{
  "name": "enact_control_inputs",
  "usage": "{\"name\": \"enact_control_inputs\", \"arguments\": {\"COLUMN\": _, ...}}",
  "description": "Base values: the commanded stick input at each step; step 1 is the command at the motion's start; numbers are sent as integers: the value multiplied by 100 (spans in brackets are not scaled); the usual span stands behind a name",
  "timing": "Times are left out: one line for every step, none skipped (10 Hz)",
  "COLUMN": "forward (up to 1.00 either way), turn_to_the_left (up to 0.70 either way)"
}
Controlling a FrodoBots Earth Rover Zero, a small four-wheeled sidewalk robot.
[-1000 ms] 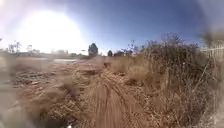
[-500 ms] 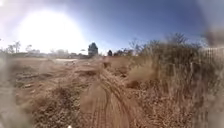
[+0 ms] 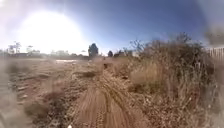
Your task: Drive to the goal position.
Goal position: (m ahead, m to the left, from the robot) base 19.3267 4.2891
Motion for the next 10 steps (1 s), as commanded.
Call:
{"name": "enact_control_inputs", "arguments": {"forward": 50, "turn_to_the_left": 0}}
{"name": "enact_control_inputs", "arguments": {"forward": 50, "turn_to_the_left": 0}}
{"name": "enact_control_inputs", "arguments": {"forward": 50, "turn_to_the_left": 0}}
{"name": "enact_control_inputs", "arguments": {"forward": 50, "turn_to_the_left": 0}}
{"name": "enact_control_inputs", "arguments": {"forward": 50, "turn_to_the_left": 0}}
{"name": "enact_control_inputs", "arguments": {"forward": 50, "turn_to_the_left": 0}}
{"name": "enact_control_inputs", "arguments": {"forward": 50, "turn_to_the_left": 0}}
{"name": "enact_control_inputs", "arguments": {"forward": 50, "turn_to_the_left": 0}}
{"name": "enact_control_inputs", "arguments": {"forward": 50, "turn_to_the_left": 0}}
{"name": "enact_control_inputs", "arguments": {"forward": 50, "turn_to_the_left": 0}}
